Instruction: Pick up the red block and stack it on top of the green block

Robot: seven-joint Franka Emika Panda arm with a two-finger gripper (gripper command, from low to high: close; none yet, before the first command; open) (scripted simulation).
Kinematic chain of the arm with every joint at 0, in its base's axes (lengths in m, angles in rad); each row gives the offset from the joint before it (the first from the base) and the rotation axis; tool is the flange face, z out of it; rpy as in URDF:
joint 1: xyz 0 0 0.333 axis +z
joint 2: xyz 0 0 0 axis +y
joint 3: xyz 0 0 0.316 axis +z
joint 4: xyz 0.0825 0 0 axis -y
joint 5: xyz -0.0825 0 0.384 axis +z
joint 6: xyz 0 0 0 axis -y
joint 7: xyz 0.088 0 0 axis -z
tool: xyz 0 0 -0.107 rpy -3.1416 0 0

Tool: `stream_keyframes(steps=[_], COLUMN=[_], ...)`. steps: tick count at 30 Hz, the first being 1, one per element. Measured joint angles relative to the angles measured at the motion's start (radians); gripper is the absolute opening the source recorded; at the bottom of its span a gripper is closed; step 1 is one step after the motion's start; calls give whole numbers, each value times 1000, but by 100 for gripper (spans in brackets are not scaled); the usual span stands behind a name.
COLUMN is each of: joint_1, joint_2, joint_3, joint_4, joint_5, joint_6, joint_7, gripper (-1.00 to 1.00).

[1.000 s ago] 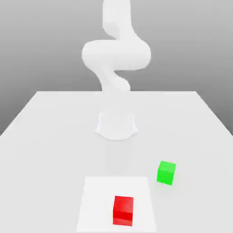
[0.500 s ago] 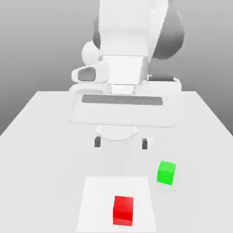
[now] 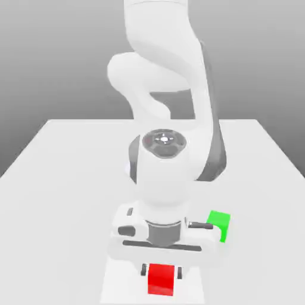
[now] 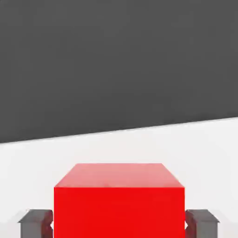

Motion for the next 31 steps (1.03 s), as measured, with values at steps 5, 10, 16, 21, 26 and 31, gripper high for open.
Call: stream_keyframes(steps=[5,10,16,21,26,31], joint_1=[-6,20,194,274,246,215], joint_2=[-48,-223,-439,-560,-408,-337], joint_3=[7,48,142,223,244,232], joint_4=[-8,-74,-262,-396,-402,-400], joint_5=[7,45,128,186,100,32], joint_6=[-41,-149,-174,-159,-2,64], joint_7=[-5,27,206,334,409,456], gripper=[-100,-100,-100,-100,-100,100])
